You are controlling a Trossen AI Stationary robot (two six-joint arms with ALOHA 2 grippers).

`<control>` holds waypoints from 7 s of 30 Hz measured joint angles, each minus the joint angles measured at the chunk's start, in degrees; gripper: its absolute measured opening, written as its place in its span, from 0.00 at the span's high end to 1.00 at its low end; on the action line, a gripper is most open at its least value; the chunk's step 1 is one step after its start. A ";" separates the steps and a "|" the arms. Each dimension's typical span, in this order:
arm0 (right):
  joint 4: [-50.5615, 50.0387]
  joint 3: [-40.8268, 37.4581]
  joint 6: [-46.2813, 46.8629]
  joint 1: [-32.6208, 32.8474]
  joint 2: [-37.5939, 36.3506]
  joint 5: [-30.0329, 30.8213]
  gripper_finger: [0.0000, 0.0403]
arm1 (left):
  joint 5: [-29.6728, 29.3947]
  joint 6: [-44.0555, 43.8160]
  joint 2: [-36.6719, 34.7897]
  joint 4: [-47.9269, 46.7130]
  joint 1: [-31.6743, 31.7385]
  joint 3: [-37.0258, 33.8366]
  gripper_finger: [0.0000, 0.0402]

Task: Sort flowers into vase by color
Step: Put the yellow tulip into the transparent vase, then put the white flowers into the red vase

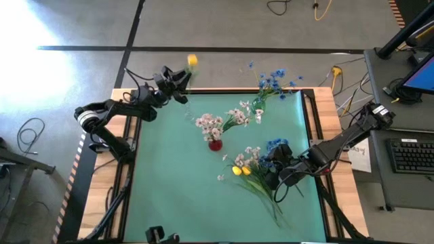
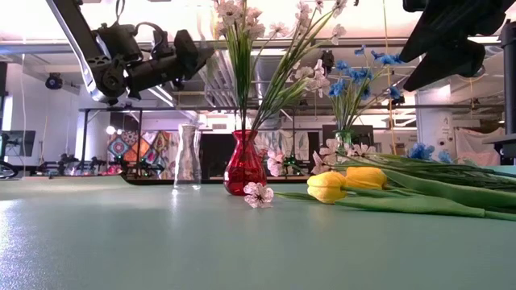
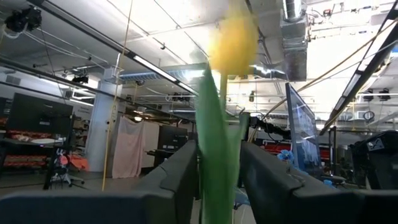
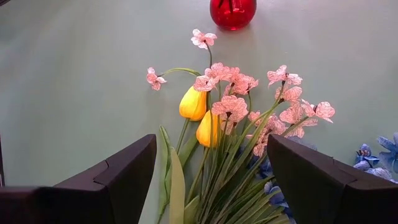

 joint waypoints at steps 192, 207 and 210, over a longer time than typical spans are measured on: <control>-29.03 17.38 2.27 -0.85 -0.89 -8.57 0.96 | -36.56 -33.92 -16.65 -88.57 -72.06 0.00 0.63; -38.43 28.27 -17.27 -0.48 3.66 -0.30 0.96 | -36.56 -33.47 -16.65 -88.58 -72.08 0.00 0.63; -39.16 31.92 -24.08 -0.07 3.74 -1.85 0.96 | -36.56 -33.35 -16.65 -88.43 -72.08 0.00 0.63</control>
